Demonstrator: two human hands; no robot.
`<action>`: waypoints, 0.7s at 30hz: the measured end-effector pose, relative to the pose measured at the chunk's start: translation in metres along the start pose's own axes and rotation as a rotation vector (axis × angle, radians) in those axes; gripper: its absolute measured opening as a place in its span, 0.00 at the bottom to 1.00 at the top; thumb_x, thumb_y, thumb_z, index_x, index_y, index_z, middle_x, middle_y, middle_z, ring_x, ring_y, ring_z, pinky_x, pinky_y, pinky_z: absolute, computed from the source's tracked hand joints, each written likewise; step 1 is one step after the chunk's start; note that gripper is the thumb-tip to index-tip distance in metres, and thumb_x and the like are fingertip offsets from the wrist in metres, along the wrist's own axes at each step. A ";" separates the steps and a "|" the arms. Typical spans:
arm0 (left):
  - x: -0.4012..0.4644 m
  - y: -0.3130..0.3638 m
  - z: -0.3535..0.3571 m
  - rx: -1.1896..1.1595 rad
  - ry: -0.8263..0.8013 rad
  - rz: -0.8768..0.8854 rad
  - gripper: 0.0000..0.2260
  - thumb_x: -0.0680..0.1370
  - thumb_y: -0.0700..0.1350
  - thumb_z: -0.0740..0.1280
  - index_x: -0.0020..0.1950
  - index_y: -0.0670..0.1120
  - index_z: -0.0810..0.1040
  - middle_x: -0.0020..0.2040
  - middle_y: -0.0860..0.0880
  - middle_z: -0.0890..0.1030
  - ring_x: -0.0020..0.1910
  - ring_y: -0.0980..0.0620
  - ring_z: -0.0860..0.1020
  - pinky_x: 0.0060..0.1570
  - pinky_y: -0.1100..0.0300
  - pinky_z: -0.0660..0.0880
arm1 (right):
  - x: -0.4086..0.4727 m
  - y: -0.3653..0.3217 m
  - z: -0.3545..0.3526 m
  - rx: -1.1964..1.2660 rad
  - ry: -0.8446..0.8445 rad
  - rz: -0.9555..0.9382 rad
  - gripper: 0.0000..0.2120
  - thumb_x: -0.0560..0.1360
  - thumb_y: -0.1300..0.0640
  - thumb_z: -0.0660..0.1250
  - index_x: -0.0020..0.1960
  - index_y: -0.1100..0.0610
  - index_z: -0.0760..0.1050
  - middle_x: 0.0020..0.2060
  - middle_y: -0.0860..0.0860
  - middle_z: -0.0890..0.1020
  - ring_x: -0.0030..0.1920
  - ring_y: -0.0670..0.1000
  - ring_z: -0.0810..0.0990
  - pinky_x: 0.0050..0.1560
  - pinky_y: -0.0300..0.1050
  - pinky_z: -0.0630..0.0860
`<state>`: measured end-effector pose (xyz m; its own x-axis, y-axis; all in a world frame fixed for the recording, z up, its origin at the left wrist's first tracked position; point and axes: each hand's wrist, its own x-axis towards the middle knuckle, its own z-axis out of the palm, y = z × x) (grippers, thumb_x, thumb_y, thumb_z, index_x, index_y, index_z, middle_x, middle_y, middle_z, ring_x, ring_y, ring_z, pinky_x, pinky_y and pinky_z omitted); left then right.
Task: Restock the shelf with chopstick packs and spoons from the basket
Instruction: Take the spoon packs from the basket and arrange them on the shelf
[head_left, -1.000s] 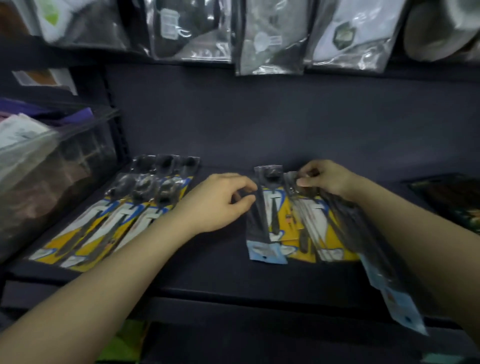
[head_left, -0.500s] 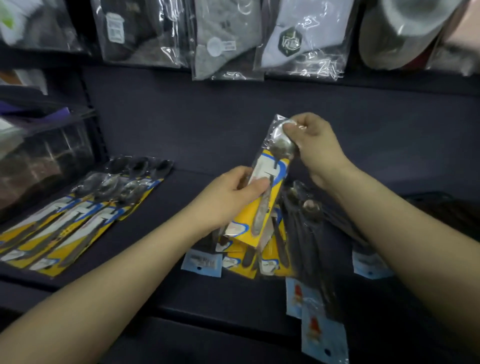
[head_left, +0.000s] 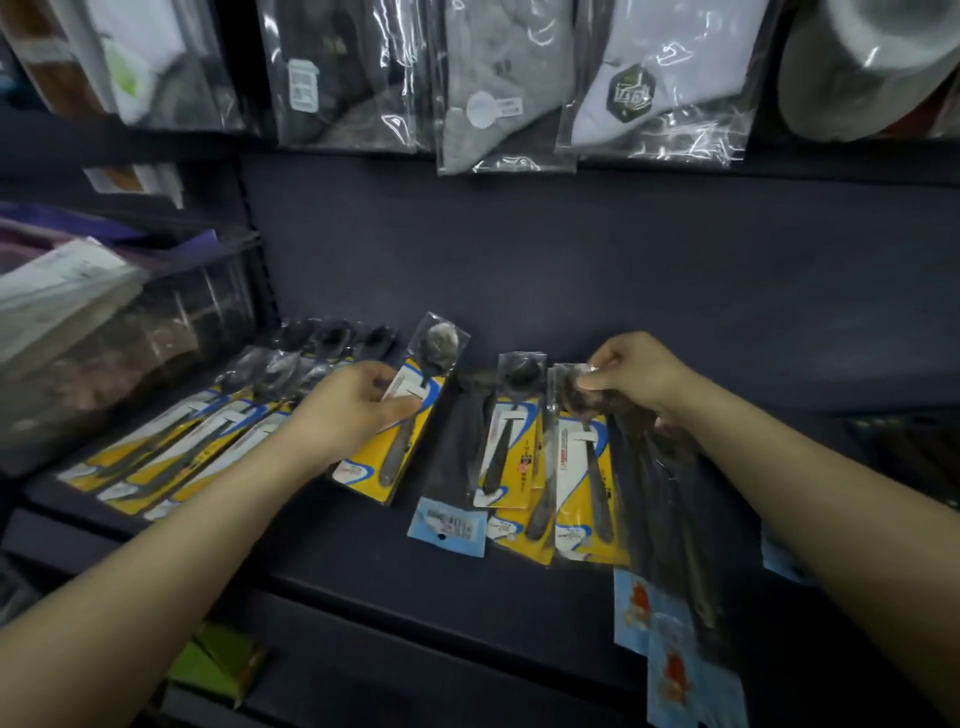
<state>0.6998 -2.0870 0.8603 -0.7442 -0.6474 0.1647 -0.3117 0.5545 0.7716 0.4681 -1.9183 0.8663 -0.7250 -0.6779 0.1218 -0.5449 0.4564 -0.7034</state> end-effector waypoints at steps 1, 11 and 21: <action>0.004 -0.003 -0.002 0.046 0.001 0.006 0.04 0.72 0.45 0.70 0.45 0.47 0.78 0.45 0.43 0.83 0.46 0.44 0.81 0.50 0.48 0.75 | 0.002 -0.003 -0.001 0.033 0.019 0.017 0.11 0.67 0.60 0.74 0.31 0.54 0.74 0.32 0.51 0.77 0.36 0.48 0.75 0.38 0.40 0.70; 0.008 -0.021 -0.020 0.361 -0.080 0.165 0.10 0.78 0.45 0.61 0.51 0.39 0.76 0.45 0.39 0.80 0.45 0.40 0.77 0.43 0.51 0.71 | 0.000 -0.032 -0.013 -0.155 0.324 -0.107 0.12 0.76 0.59 0.63 0.42 0.66 0.79 0.34 0.58 0.76 0.38 0.51 0.74 0.37 0.39 0.63; -0.037 -0.058 -0.073 0.287 -0.026 0.224 0.14 0.79 0.48 0.59 0.65 0.51 0.71 0.54 0.47 0.82 0.53 0.49 0.78 0.49 0.56 0.72 | 0.032 -0.134 0.075 -0.104 0.291 -0.198 0.10 0.78 0.62 0.56 0.51 0.66 0.74 0.44 0.56 0.75 0.46 0.54 0.73 0.41 0.38 0.62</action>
<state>0.7882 -2.1333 0.8542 -0.8265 -0.4815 0.2916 -0.2892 0.8076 0.5139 0.5495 -2.0448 0.9116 -0.6824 -0.5737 0.4530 -0.7159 0.3990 -0.5730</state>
